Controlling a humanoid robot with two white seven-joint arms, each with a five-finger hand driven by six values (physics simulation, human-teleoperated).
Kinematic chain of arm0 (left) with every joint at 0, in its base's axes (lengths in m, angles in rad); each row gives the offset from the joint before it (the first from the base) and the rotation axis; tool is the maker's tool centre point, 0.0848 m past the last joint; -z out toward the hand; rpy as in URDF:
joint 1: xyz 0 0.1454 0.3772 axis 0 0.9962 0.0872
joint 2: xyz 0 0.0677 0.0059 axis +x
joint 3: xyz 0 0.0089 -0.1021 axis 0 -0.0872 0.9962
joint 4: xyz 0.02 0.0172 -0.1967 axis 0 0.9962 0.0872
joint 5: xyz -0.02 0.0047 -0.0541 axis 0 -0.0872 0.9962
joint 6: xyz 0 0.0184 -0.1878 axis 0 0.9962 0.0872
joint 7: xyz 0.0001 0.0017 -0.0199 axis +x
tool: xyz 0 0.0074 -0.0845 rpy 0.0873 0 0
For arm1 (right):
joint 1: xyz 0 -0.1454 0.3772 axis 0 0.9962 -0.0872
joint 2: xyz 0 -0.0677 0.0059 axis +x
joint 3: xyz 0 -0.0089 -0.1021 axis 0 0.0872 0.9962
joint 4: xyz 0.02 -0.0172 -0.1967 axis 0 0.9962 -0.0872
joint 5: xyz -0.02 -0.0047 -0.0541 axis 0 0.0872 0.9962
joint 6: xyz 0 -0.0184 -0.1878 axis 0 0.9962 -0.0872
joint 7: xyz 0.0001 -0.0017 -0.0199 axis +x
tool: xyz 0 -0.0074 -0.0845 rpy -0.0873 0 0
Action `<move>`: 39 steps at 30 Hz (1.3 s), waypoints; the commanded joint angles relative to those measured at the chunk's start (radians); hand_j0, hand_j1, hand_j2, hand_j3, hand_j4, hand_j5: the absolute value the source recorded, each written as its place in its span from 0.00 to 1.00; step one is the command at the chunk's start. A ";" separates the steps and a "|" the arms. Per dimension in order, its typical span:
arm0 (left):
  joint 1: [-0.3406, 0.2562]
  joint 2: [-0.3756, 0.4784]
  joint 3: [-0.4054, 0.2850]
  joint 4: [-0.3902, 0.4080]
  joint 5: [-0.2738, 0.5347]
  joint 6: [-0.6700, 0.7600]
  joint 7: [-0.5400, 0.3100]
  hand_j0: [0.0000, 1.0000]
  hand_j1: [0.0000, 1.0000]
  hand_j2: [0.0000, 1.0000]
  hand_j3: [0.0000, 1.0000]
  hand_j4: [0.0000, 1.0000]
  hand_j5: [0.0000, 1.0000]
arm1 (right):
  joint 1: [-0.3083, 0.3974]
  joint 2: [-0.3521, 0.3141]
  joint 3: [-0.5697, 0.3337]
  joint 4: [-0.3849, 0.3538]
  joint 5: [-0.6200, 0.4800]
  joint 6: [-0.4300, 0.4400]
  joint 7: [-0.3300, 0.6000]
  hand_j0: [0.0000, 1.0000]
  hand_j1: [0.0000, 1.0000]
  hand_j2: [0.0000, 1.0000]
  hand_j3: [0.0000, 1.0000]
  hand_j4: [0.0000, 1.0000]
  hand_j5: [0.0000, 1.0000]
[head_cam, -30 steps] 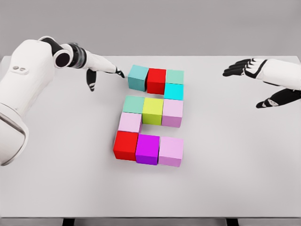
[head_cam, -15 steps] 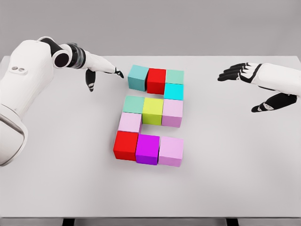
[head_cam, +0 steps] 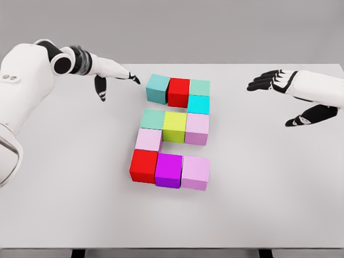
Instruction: Assemble the squares on the desktop into the number 2
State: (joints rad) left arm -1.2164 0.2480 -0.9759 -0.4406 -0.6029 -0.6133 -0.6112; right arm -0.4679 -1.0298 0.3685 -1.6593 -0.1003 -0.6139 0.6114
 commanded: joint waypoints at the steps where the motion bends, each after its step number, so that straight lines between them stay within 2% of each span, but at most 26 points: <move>1: 0.003 0.004 0.002 -0.003 0.009 0.002 0.000 1.00 1.00 1.00 1.00 1.00 1.00 | 0.000 -0.001 0.000 0.000 -0.007 0.003 0.000 1.00 1.00 1.00 1.00 1.00 1.00; 7: 0.021 0.011 -0.001 -0.012 0.009 0.002 0.000 1.00 1.00 1.00 1.00 1.00 1.00 | 0.003 0.001 0.001 0.000 -0.007 0.003 0.000 1.00 1.00 1.00 1.00 1.00 1.00; 11: 0.043 0.030 -0.001 -0.067 0.011 0.002 0.000 1.00 1.00 1.00 1.00 1.00 1.00 | 0.003 0.001 0.006 0.001 -0.007 0.003 0.000 1.00 1.00 1.00 1.00 1.00 1.00; 20: 0.046 0.025 -0.001 -0.069 0.012 0.002 0.000 1.00 1.00 1.00 1.00 1.00 1.00 | 0.005 0.001 0.013 0.001 -0.007 0.003 0.000 1.00 1.00 1.00 1.00 1.00 1.00; 28: 0.064 0.028 0.000 -0.113 0.017 0.002 0.000 1.00 1.00 1.00 1.00 1.00 1.00 | 0.006 0.002 0.018 0.001 -0.007 0.003 0.000 1.00 1.00 1.00 1.00 1.00 1.00; 31: 0.064 0.028 0.000 -0.113 0.018 0.002 0.000 1.00 1.00 1.00 1.00 1.00 1.00 | 0.005 0.022 0.018 0.000 -0.007 0.003 0.000 1.00 1.00 1.00 1.00 1.00 1.00; 39: 0.074 0.031 0.000 -0.115 0.018 0.002 0.000 1.00 1.00 1.00 1.00 1.00 1.00 | 0.005 0.019 0.013 -0.001 -0.007 0.003 0.000 1.00 1.00 1.00 1.00 1.00 1.00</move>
State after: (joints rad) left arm -1.1428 0.2788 -0.9788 -0.5543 -0.5884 -0.6133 -0.6112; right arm -0.4617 -1.0099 0.3828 -1.6600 -0.1000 -0.6139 0.6114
